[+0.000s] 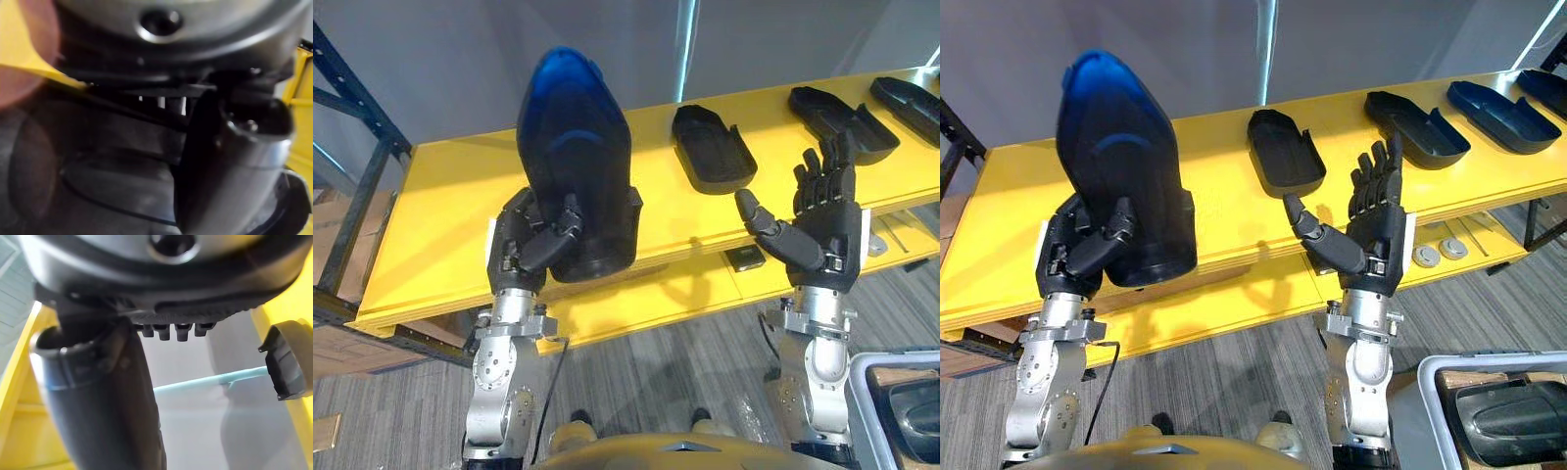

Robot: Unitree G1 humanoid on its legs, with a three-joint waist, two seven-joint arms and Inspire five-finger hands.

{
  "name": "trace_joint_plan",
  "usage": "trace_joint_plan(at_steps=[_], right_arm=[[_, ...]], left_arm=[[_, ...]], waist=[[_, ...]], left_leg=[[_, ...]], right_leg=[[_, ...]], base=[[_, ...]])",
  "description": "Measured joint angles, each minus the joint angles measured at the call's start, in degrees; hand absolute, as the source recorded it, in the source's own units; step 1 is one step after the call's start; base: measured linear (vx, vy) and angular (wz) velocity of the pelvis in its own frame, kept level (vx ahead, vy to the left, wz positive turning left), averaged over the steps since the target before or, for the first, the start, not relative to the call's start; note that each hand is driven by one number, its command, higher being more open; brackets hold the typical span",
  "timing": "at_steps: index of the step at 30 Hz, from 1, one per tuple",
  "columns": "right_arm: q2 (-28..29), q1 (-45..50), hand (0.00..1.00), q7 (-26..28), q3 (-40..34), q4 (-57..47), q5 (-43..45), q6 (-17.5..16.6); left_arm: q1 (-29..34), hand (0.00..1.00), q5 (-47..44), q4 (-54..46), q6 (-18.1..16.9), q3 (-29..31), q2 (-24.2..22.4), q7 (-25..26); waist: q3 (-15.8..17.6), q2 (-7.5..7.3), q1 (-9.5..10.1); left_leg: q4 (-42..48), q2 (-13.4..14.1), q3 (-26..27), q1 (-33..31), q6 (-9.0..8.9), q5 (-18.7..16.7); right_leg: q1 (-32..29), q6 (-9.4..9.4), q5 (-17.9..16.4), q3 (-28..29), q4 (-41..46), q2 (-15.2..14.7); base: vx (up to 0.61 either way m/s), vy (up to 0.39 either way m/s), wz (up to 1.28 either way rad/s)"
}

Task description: Walk over and take three plastic housings, then place them on the shelf

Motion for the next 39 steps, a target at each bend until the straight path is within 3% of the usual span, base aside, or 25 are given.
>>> trace_joint_plan(at_steps=[3, 6, 11, 14, 20, 26, 32, 39], right_arm=[[0.85, 2.48, 1.00, 1.85, 2.61, -0.22, 0.00, 2.65], [2.11, 3.92, 1.00, 5.02, 6.09, -0.34, 0.07, 2.96], [1.05, 3.34, 1.00, 11.66, 12.77, -4.15, 1.98, 2.95], [0.65, -0.83, 1.00, 13.43, 18.04, -4.28, 2.35, 2.92], [-0.90, -10.41, 1.00, 14.45, 20.83, -2.02, 2.29, 3.05], [-1.42, -11.79, 1.00, 14.27, 22.68, -2.03, 2.30, 4.28], [-3.94, -12.42, 1.00, 15.32, 24.62, -2.04, 2.31, 6.09], [-5.95, -12.27, 1.00, 17.17, 26.56, -2.13, 2.35, 6.90]], left_arm=[[-3.64, 0.00, 1.17, -0.07, 1.60, 0.26, 0.01, 4.00], [-6.99, 0.00, 1.01, -0.49, 3.81, 0.03, 0.02, 8.80], [-11.77, 0.00, 0.99, -0.25, 4.69, 0.02, 0.01, 17.19], [-14.52, 0.00, 0.97, 0.52, 4.68, 0.09, 0.01, 19.22], [-19.74, 0.00, -1.02, 6.94, 5.81, 1.88, 0.09, 21.50], [-28.29, 0.00, -1.12, 17.07, 9.26, 3.88, 3.54, 21.78], [-37.97, 0.00, -1.44, 30.05, 11.34, 3.44, 7.43, 18.09], [-44.95, 0.00, -10.17, 38.08, 15.64, 3.44, 8.87, 14.36]], waist=[[-0.21, -0.30, 0.09], [-0.56, -0.70, -0.23], [-0.67, -0.87, -0.34], [-0.82, -0.93, -0.17], [-0.73, -0.80, 0.34], [-0.34, -0.38, -0.06], [0.90, 0.55, -1.56], [3.03, 1.02, -2.08]], left_leg=[[-1.67, -0.22, 1.18, 1.54, -0.12, 0.36], [-2.17, -0.33, 1.77, 1.98, -0.13, 0.39], [-2.63, -0.48, 2.26, 2.45, -0.11, 0.51], [-2.62, -0.57, 0.52, -0.03, 0.13, 1.37], [-2.87, -0.72, -1.91, -2.99, 0.45, 2.81], [-3.39, -0.77, -2.02, -4.30, 0.53, 3.59], [-3.79, -0.71, -0.61, -4.17, 0.58, 3.80], [-3.86, -0.65, 1.17, -3.08, 0.58, 3.79]], right_leg=[[0.15, -0.02, 0.07, 0.70, -0.02, 0.00], [0.05, -0.01, 0.07, 1.16, -0.08, -0.02], [0.05, 0.08, 0.14, 1.58, -0.08, -0.11], [-1.28, 0.11, 0.29, -0.02, -0.05, -0.21], [-2.83, -0.01, 0.44, -2.19, 0.21, -0.22], [-4.83, -0.24, 0.29, -2.24, 1.27, -0.28], [-6.32, -0.33, 0.23, -0.86, 2.34, -0.26], [-6.78, -0.35, 0.22, 0.77, 3.38, -0.25]], base=[[0.03, 0.013, -0.15], [0.00, 0.002, -0.11], [-0.02, 0.002, -0.04], [-0.04, -0.015, 0.24], [-0.04, -0.016, 0.22], [-0.01, -0.002, 0.02], [-0.02, 0.005, -0.12], [-0.02, 0.007, -0.10]])
